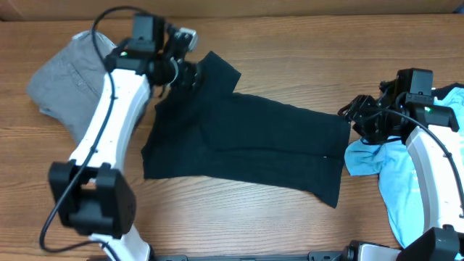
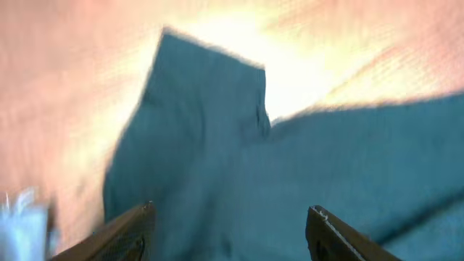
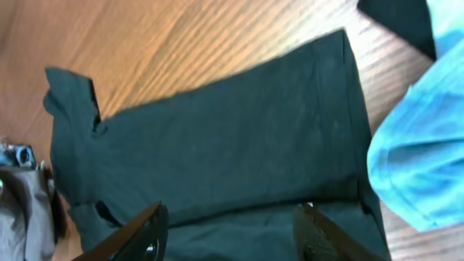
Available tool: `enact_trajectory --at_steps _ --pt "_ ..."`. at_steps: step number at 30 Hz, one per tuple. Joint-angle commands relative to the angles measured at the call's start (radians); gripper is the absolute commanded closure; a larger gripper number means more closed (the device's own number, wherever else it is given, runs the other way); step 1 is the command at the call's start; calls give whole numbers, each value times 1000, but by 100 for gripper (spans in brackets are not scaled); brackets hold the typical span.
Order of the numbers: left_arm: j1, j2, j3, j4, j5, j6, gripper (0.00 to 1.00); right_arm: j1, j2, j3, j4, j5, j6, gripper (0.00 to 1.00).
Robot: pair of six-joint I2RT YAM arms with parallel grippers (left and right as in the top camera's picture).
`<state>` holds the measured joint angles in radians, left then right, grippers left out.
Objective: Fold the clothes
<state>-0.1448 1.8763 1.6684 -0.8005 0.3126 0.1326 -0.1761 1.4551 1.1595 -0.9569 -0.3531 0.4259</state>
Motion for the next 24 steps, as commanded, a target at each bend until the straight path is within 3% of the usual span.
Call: enact_trajectory --at_steps 1,12,16,19,21,24 --pt "0 122 71 64 -35 -52 30 -3 -6 21 -18 -19 0 41" --pt "-18 428 131 362 -35 -163 17 -3 -6 20 -68 -7 -8 40" --pt "-35 476 131 412 -103 -163 10 -3 -6 19 -73 6 -8 40" --pt "-47 500 131 419 -114 -162 11 -3 -5 19 -74 19 -8 38" --pt "-52 511 131 423 -113 -162 30 -3 -5 19 -73 19 -8 36" --pt "-52 523 131 409 -113 -163 69 -3 -5 19 -66 19 -8 33"
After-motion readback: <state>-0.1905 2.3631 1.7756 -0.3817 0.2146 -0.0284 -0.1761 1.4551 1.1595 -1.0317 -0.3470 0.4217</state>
